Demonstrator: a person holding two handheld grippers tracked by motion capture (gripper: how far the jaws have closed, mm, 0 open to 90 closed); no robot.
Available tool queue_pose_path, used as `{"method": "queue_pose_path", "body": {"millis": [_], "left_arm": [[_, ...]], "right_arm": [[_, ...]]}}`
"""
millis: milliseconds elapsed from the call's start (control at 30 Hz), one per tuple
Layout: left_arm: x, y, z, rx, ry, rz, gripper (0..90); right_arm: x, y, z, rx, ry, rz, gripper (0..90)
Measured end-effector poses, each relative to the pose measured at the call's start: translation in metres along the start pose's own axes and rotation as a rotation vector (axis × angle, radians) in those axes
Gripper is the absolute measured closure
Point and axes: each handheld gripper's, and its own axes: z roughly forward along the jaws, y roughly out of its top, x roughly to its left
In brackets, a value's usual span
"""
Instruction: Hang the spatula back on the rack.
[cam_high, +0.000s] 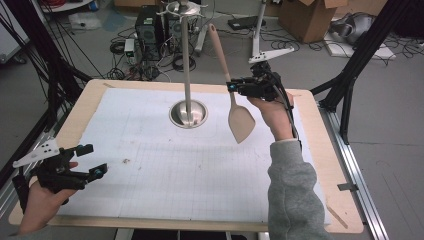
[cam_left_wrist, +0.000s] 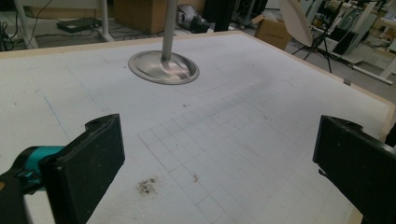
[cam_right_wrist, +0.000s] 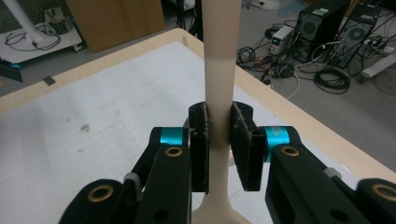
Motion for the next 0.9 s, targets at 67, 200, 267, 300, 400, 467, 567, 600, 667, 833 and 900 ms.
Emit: {"method": "queue_pose_path", "body": {"millis": [67,200,267,300,400,467,567,600,667,833,900], "left_arm": [[0.000,0.000,-0.001,-0.002,-0.001,-0.002,2.5],[0.002,-0.001,-0.001,-0.001,0.001,-0.007,2.6],[0.002,-0.002,-0.001,-0.002,0.002,-0.009,2.6],[0.002,-0.002,-0.001,-0.002,0.002,-0.011,2.6],[0.002,-0.002,-0.002,-0.001,0.002,-0.009,2.5],[0.002,-0.002,-0.002,0.000,0.001,-0.006,2.6],[0.003,-0.003,-0.003,0.000,0.002,-0.008,2.5],[0.003,-0.003,-0.002,0.000,0.003,-0.010,2.6],[0.003,-0.003,-0.002,0.002,0.003,-0.011,2.6],[0.003,-0.004,-0.002,0.005,0.005,-0.012,2.6],[0.002,-0.005,-0.002,0.007,0.006,-0.013,2.6]], "right_arm": [[-0.003,0.001,0.001,-0.007,0.002,0.006,78.5],[-0.005,0.007,0.001,-0.008,0.001,0.007,78.5],[-0.006,0.009,0.001,-0.012,0.005,0.017,78.5],[-0.007,0.010,0.002,-0.017,0.005,0.020,78.5],[-0.009,0.012,0.005,-0.010,0.006,0.028,78.5],[-0.011,0.012,0.007,-0.009,0.000,0.024,78.5],[-0.015,0.011,0.009,-0.021,0.020,0.041,78.5],[-0.015,0.011,0.009,-0.026,0.023,0.039,78.5],[-0.015,0.012,0.010,-0.029,0.027,0.036,78.5],[-0.017,0.014,0.013,-0.032,0.031,0.041,78.5],[-0.017,0.014,0.014,-0.030,0.035,0.041,78.5]]}}
